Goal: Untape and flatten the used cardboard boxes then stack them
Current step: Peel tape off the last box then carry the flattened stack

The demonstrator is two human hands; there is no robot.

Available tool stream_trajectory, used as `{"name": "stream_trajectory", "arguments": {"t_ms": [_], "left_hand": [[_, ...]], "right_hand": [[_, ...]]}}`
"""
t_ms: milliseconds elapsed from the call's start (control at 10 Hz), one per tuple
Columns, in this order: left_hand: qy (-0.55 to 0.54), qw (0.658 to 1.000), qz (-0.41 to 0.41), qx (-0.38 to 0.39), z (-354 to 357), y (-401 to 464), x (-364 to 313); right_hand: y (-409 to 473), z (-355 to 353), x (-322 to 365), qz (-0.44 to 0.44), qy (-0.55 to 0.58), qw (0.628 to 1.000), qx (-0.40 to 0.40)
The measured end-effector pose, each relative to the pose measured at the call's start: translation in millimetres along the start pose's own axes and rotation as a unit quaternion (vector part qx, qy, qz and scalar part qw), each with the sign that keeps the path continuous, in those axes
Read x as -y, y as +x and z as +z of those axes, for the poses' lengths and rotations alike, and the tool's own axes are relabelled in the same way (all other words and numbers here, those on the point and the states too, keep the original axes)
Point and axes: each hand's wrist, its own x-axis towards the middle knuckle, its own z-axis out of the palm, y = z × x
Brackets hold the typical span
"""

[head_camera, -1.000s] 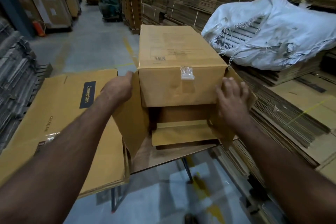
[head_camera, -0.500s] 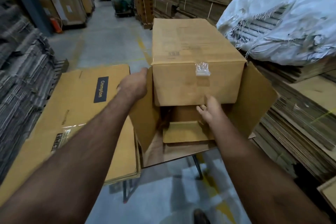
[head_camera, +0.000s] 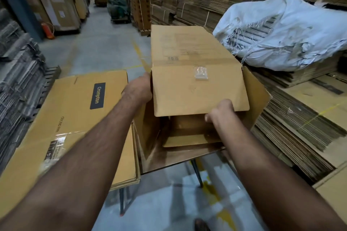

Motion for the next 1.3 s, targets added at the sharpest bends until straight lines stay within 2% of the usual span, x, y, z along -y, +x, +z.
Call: {"name": "stream_trajectory", "arguments": {"t_ms": [100, 200, 300, 400, 500, 600, 700, 800, 900, 1000, 1100, 1200, 1300], "left_hand": [[-0.015, 1.000, 0.002, 0.006, -2, 0, 0], [-0.037, 0.999, 0.013, 0.000, -2, 3, 8], [-0.019, 0.999, 0.027, -0.009, 2, 4, 18], [-0.085, 0.996, 0.021, 0.002, 0, 6, 16], [-0.245, 0.969, -0.011, 0.014, -8, 0, 8], [-0.336, 0.938, 0.019, -0.080, -13, -10, 7], [-0.320, 0.925, 0.106, -0.178, -10, -15, 14], [-0.295, 0.930, 0.124, -0.184, -1, -14, 25], [-0.278, 0.934, 0.124, -0.186, 0, -16, 28], [-0.271, 0.935, 0.128, -0.190, -2, -14, 28], [-0.292, 0.929, 0.125, -0.191, -3, -15, 25], [-0.306, 0.927, 0.113, -0.183, -3, -12, 20], [-0.304, 0.928, 0.103, -0.190, -9, -8, 14]], "right_hand": [[28, 15, 8, 0.104, 0.425, 0.899, 0.008], [9, 12, 26, 0.073, 0.467, 0.881, -0.015], [-5, 10, 40, 0.006, 0.456, 0.890, -0.006], [-9, 6, 47, -0.011, 0.429, 0.903, 0.008], [-13, 3, 54, -0.024, 0.401, 0.916, 0.027], [-13, 3, 64, -0.049, 0.375, 0.924, 0.049], [-19, 4, 65, -0.094, 0.357, 0.927, 0.071], [-14, 7, 50, -0.171, 0.330, 0.926, 0.071], [10, 12, 20, -0.263, 0.236, 0.935, 0.042], [42, 18, -21, -0.325, 0.033, 0.945, 0.015], [79, 19, -69, -0.315, -0.272, 0.907, 0.057], [104, 21, -111, -0.233, -0.517, 0.812, 0.140], [117, 10, -157, -0.150, -0.626, 0.737, 0.205]]}}
